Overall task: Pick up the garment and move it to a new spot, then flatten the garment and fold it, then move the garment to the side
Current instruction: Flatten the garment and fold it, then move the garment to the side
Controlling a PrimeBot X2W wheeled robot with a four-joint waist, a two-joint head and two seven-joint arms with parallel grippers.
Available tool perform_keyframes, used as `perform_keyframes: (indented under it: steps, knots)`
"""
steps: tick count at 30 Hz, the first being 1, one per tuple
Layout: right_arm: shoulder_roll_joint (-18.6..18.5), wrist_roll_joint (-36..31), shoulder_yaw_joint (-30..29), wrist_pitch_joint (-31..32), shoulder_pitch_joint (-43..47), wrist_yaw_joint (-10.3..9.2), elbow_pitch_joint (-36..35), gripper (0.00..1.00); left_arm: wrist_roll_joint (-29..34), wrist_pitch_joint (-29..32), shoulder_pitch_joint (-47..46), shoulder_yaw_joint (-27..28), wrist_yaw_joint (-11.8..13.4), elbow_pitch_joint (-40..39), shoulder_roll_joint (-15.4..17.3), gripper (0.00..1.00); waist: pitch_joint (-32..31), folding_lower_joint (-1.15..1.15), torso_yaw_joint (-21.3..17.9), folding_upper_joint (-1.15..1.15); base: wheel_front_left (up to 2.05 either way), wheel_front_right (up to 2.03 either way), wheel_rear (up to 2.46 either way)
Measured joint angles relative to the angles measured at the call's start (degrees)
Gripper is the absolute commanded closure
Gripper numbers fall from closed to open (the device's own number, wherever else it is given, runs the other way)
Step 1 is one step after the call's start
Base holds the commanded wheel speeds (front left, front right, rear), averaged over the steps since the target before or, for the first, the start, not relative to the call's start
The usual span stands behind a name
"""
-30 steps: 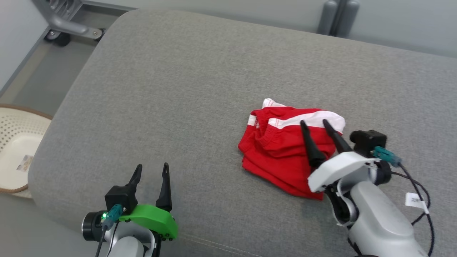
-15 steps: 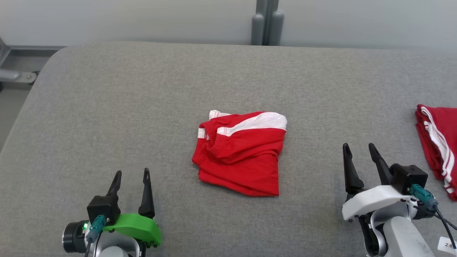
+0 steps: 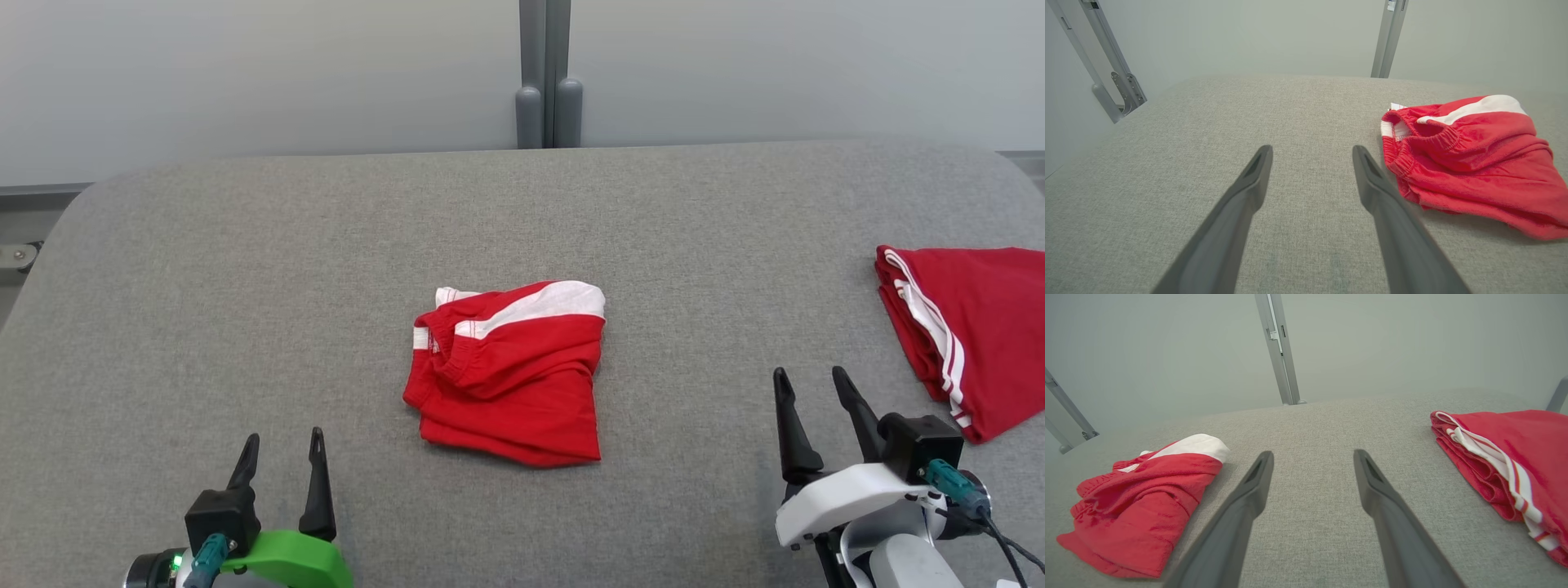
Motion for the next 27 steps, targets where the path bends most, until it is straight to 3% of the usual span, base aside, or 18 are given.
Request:
perform_keyframes:
  steps: [19, 27]
  knots:
    - [0.1, 2.5, 1.5, 0.0, 1.2, 0.00, -0.3, 0.00, 1.0, 0.0, 1.3, -0.5, -0.5, -0.9, 0.0, 0.00, -0.5, 0.00, 0.2, 0.00, 0.00, 0.00, 0.00]
    - [0.1, 5.7, 6.3, 0.0, -1.2, 0.00, 1.6, 0.00, -0.4, 0.0, 0.2, -4.2, -0.7, -1.3, 0.0, 0.00, 1.4, 0.00, 2.7, 0.00, 0.00, 0.00, 0.00]
